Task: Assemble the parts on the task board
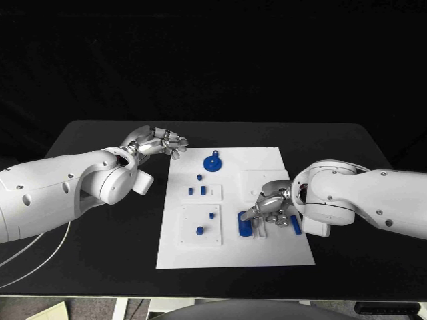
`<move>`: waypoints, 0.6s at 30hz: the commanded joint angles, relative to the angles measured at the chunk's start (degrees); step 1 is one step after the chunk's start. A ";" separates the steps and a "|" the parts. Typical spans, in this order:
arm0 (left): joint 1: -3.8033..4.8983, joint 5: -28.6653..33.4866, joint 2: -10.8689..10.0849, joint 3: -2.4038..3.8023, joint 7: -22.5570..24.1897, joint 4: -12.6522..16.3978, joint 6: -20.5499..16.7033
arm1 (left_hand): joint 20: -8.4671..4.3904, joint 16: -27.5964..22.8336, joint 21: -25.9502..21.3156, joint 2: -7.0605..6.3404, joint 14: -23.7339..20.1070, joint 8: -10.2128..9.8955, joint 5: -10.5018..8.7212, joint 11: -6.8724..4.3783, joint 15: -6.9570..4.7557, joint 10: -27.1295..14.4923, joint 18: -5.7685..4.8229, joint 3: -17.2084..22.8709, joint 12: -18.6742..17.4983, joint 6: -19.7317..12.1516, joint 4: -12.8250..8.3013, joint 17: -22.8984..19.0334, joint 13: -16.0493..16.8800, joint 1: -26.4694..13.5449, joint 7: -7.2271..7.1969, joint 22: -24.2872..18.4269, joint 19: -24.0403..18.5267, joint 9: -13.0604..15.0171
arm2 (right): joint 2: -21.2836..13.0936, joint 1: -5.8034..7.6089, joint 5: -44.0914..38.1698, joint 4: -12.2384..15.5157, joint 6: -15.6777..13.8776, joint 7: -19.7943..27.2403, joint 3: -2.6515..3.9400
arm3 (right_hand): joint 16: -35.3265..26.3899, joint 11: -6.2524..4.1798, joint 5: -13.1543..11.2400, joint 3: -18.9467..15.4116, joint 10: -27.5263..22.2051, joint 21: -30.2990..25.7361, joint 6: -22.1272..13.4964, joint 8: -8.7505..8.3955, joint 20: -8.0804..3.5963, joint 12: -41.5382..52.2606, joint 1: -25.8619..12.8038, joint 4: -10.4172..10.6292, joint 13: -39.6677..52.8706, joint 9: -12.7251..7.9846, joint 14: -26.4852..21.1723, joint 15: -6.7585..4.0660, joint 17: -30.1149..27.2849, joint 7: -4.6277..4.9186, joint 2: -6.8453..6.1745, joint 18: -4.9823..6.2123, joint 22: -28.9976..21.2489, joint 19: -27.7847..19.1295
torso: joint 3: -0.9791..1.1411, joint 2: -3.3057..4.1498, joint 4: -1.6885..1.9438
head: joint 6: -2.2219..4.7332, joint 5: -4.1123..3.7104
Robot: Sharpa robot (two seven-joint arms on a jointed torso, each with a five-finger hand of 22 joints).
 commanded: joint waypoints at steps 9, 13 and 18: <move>0.05 0.33 0.14 0.04 0.33 0.05 0.67 | -0.55 -0.38 -0.39 0.38 0.41 0.36 0.21 -0.13 0.00 -0.38 -0.83 -0.05 -0.26 -0.45 0.24 0.09 0.05 -0.24 -0.01 0.10 0.11 -0.09 | -0.22 -0.11 -1.18 0.21 0.75 0.15 -0.02 | -0.44 -0.04 -0.07 -0.52 -0.55 0.05 0.27 -0.39 -0.40 -0.42 0.00 -0.07 0.12 0.13 0.14 -0.37 0.09 0.83 -0.31 1.97 0.73 -0.22 | 0.01 -0.01 0.00 | -0.19 0.09; 0.05 0.33 0.13 0.04 0.32 0.01 0.68 | -0.55 -0.39 -0.40 0.39 0.41 0.36 0.21 -0.13 0.00 -0.38 -0.83 -0.05 -0.26 -0.46 0.25 0.10 0.05 -0.24 -0.01 0.11 0.10 -0.10 | -0.77 -0.15 -1.36 0.77 0.85 0.69 -0.02 | -0.46 -0.05 -0.06 -0.62 -0.54 0.06 0.28 -0.39 -0.46 -0.42 0.40 -0.23 0.14 0.20 0.14 -0.38 0.11 0.82 -0.71 1.97 0.73 -0.24 | 0.03 -0.01 -0.01 | -0.19 0.08; 0.05 0.33 0.09 0.04 0.32 0.04 0.69 | -0.54 -0.40 -0.41 0.39 0.41 0.36 0.21 -0.12 0.00 -0.38 -0.83 -0.06 -0.26 -0.46 0.25 0.11 0.06 -0.23 -0.01 0.12 0.10 -0.10 | -2.17 -0.15 -1.19 2.15 1.63 2.80 -0.02 | -0.53 -0.08 -0.06 -0.76 -0.48 0.09 0.32 -0.40 -0.57 -0.42 1.83 -0.95 0.20 0.37 0.17 -0.39 0.16 0.79 -1.76 1.97 0.72 -0.21 | 0.05 0.00 0.00 | -0.17 0.09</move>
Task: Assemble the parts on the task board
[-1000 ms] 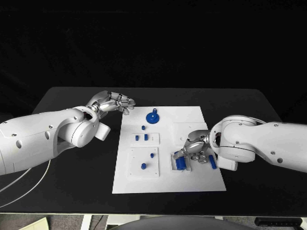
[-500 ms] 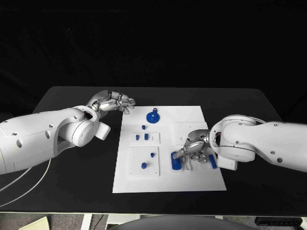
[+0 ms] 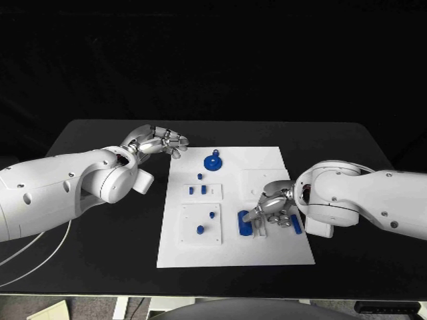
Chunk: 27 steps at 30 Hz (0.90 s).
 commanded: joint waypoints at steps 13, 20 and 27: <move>0.05 0.33 0.12 0.04 0.34 -0.12 0.68 | -0.54 -0.42 -0.22 0.39 0.41 0.38 0.21 -0.13 0.00 -0.38 -0.83 -0.07 -0.26 -0.46 0.26 0.11 0.07 -0.22 -0.01 0.09 0.10 -0.06 | -2.94 0.14 -0.57 2.57 3.28 3.30 0.01 | -0.40 0.08 -0.05 -2.47 -0.18 0.04 0.07 -0.41 -0.46 -0.24 1.18 -1.18 0.17 0.42 0.04 -0.32 0.18 0.25 -1.20 1.75 0.66 0.10 | 0.03 0.01 -0.06 | 0.10 0.04; 0.05 0.33 0.23 0.04 0.35 -0.16 0.75 | -0.54 -0.44 -0.23 0.39 0.41 0.39 0.21 -0.13 0.00 -0.38 -0.83 -0.07 -0.26 -0.47 0.26 0.13 0.08 -0.20 -0.01 0.11 0.09 -0.06 | -2.32 0.13 -0.25 2.57 4.78 3.06 0.00 | -0.42 0.01 -0.03 -3.25 -0.05 0.02 0.19 -0.46 -0.62 -0.29 3.82 -3.19 0.22 0.65 0.10 -0.39 0.33 0.18 -0.42 1.75 0.63 0.12 | -0.01 0.02 0.00 | 0.12 -0.10; 0.05 0.33 0.12 0.04 0.32 -0.12 0.73 | -0.54 -0.45 -0.24 0.41 0.41 0.39 0.21 -0.13 0.00 -0.37 -0.83 -0.08 -0.25 -0.47 0.27 0.16 0.08 -0.19 -0.01 0.12 0.10 -0.07 | -1.78 0.12 -0.35 2.25 4.93 2.77 -0.01 | -0.50 -0.02 -0.02 -2.92 0.15 -0.03 0.49 -0.47 -0.56 -0.30 6.08 -4.72 0.25 0.76 0.16 -0.39 0.40 0.14 0.78 1.75 0.59 0.16 | -0.04 0.03 0.09 | -0.01 -0.05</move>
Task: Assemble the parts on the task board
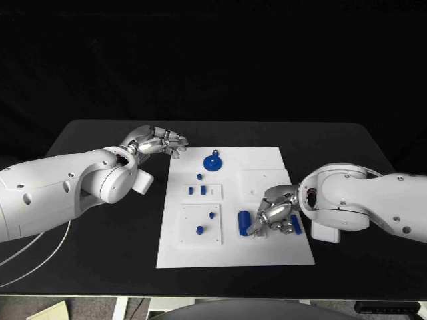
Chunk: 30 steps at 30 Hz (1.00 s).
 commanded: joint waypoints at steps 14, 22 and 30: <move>0.05 0.33 -0.02 0.04 0.35 0.18 0.68 | -0.54 -0.25 -0.27 0.43 0.42 0.41 0.21 -0.13 0.00 -0.37 -0.83 -0.09 -0.25 -0.47 0.29 0.14 0.10 -0.18 -0.01 0.11 0.10 -0.09 | 1.12 -0.09 -1.26 -0.86 -0.17 -1.03 -0.02 | -0.50 -0.18 -0.07 1.51 0.67 -0.25 1.18 -0.33 0.01 -0.36 -1.06 2.20 0.04 0.08 0.34 -0.52 0.10 -0.01 4.31 1.72 0.46 0.03 | 0.01 0.03 -0.02 | -0.40 0.16; 0.05 0.33 0.01 0.04 0.25 0.14 0.52 | -0.53 -0.26 -0.28 0.49 0.42 0.42 0.23 -0.14 0.00 -0.36 -0.83 -0.08 -0.24 -0.47 0.32 0.17 0.11 -0.18 -0.01 0.13 0.11 -0.10 | 1.15 -0.13 -1.29 -1.09 1.20 -1.12 -0.03 | -0.57 -0.22 -0.07 3.21 0.71 -0.17 1.24 -0.52 -0.14 -0.39 0.26 1.16 0.12 0.06 0.34 -0.58 0.15 -0.04 3.80 1.72 0.61 -0.07 | 0.02 -0.02 -0.03 | -0.58 0.15; 0.05 0.33 0.00 0.04 0.19 0.15 0.62 | -0.54 -0.27 -0.29 0.52 0.42 0.43 0.25 -0.14 0.00 -0.36 -0.83 -0.07 -0.24 -0.47 0.32 0.18 0.11 -0.15 -0.02 0.14 0.11 -0.10 | 1.14 -0.15 -1.31 -1.17 2.32 -1.67 -0.03 | -0.63 -0.17 -0.01 3.94 0.70 -0.15 1.26 -0.62 -0.08 -0.44 0.71 0.65 0.14 0.03 0.37 -0.52 0.15 0.01 3.78 1.72 0.65 -0.06 | 0.02 -0.01 -0.02 | -0.65 0.12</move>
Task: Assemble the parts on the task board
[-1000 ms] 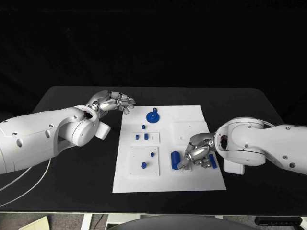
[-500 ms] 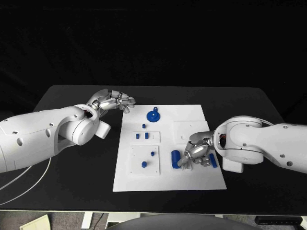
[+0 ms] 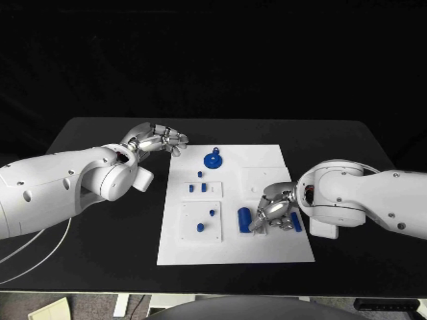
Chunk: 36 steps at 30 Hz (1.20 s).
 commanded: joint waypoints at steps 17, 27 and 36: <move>0.05 0.30 0.07 0.04 0.20 0.04 0.76 | -0.55 -0.32 -0.33 0.52 0.43 0.22 0.33 -0.15 0.00 -0.35 -0.81 -0.05 -0.24 -0.46 0.24 0.16 0.08 0.00 -0.03 0.14 0.11 -0.06 | 0.37 -0.40 -0.75 -0.17 1.57 -0.41 -0.03 | -0.55 0.08 0.14 -1.31 0.46 -0.04 0.84 -0.86 0.39 -0.33 0.78 -5.39 0.21 -0.13 0.08 -0.11 0.18 0.30 -1.03 1.72 0.72 0.04 | -0.05 -0.01 0.08 | -0.28 -0.03; 0.05 0.30 0.12 0.04 0.22 0.00 0.74 | -0.54 -0.34 -0.35 0.54 0.43 0.24 0.35 -0.15 0.00 -0.35 -0.82 -0.05 -0.23 -0.46 0.23 0.20 0.09 0.05 -0.03 0.17 0.12 -0.07 | 0.73 -0.62 -1.61 -0.28 0.96 -0.52 -0.03 | -0.56 0.05 0.09 -1.44 0.51 -0.08 0.91 -0.87 0.40 -0.33 0.46 -5.27 0.21 -0.12 0.11 -0.12 0.19 0.28 -1.04 1.72 0.68 0.09 | -0.02 0.00 0.05 | -0.41 -0.04; 0.05 0.29 0.20 0.04 0.21 -0.03 0.73 | -0.53 -0.36 -0.36 0.56 0.43 0.25 0.35 -0.15 0.00 -0.35 -0.83 -0.07 -0.23 -0.47 0.27 0.23 0.09 0.02 -0.03 0.19 0.12 -0.08 | 1.27 -0.83 -3.58 -0.50 0.63 -0.96 -0.03 | -0.61 -0.09 0.02 -0.75 0.75 -0.20 1.28 -0.85 0.31 -0.31 0.13 -4.56 0.23 -0.09 0.17 -0.24 0.24 0.13 1.01 1.72 0.57 0.24 | -0.01 0.01 0.03 | -0.49 -0.08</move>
